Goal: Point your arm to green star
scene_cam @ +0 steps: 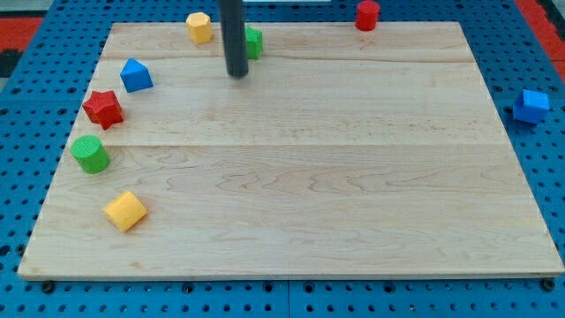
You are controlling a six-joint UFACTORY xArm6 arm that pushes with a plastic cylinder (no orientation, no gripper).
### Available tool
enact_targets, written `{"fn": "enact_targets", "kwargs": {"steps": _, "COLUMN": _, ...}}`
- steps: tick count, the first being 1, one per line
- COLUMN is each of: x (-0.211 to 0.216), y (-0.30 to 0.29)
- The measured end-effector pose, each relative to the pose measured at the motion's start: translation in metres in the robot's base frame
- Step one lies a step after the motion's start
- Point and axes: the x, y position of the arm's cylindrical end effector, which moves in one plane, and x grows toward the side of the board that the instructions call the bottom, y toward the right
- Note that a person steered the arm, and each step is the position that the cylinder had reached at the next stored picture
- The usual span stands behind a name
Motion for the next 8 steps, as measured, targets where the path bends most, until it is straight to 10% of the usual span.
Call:
{"fn": "enact_targets", "kwargs": {"steps": 1, "x": 0.066, "y": 0.067}}
{"fn": "enact_targets", "kwargs": {"steps": 2, "x": -0.077, "y": 0.065}}
{"fn": "enact_targets", "kwargs": {"steps": 3, "x": 0.005, "y": 0.01}}
{"fn": "enact_targets", "kwargs": {"steps": 4, "x": 0.029, "y": 0.089}}
{"fn": "enact_targets", "kwargs": {"steps": 5, "x": -0.085, "y": 0.055}}
{"fn": "enact_targets", "kwargs": {"steps": 6, "x": 0.027, "y": 0.004}}
{"fn": "enact_targets", "kwargs": {"steps": 7, "x": 0.047, "y": 0.09}}
{"fn": "enact_targets", "kwargs": {"steps": 8, "x": -0.06, "y": 0.057}}
